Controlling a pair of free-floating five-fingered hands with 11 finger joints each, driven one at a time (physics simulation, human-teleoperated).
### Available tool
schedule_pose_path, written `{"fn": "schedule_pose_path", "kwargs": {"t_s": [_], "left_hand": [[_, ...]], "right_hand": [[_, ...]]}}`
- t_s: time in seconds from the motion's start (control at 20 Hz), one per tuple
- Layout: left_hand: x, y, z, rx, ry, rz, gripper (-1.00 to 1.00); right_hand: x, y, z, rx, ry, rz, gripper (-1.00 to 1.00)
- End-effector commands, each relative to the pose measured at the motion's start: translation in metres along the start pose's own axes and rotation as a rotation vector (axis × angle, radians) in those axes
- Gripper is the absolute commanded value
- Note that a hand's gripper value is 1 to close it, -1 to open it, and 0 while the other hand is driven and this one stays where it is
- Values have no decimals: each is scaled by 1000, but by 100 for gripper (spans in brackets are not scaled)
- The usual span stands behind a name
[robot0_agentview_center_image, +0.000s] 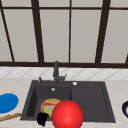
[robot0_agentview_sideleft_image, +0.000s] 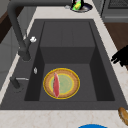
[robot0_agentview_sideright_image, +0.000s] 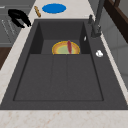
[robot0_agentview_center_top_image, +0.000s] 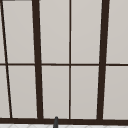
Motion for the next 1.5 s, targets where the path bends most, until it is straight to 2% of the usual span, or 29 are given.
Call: {"fn": "schedule_pose_path", "kwargs": {"t_s": [0.0, 0.1, 0.15, 0.2, 0.35, 0.55, 0.8, 1.0, 1.45], "left_hand": [[0, 0, 0, 0, 0, 0, 0], [0, 0, 0, 0, 0, 0, 0], [0, 0, 0, 0, 0, 0, 0], [0, 0, 0, 0, 0, 0, 0], [0, 0, 0, 0, 0, 0, 0], [0, 0, 0, 0, 0, 0, 0], [0, 0, 0, 0, 0, 0, 0], [0, 0, 0, 0, 0, 0, 0], [0, 0, 0, 0, 0, 0, 0]], "right_hand": [[-4, 17, 0, 2, 29, 57, 100], [-1, 2, 3, -50, 34, 15, 100], [6, -5, 4, -87, 51, 19, 100], [10, -10, 8, -93, 53, 28, 100], [25, -27, 12, -92, 79, 49, 100], [49, -50, 20, -52, 97, 39, 100], [84, -73, 34, -61, 129, 63, 100], [116, -80, 45, -60, 131, 63, 100], [179, -84, 73, -46, 113, 22, 100]]}}
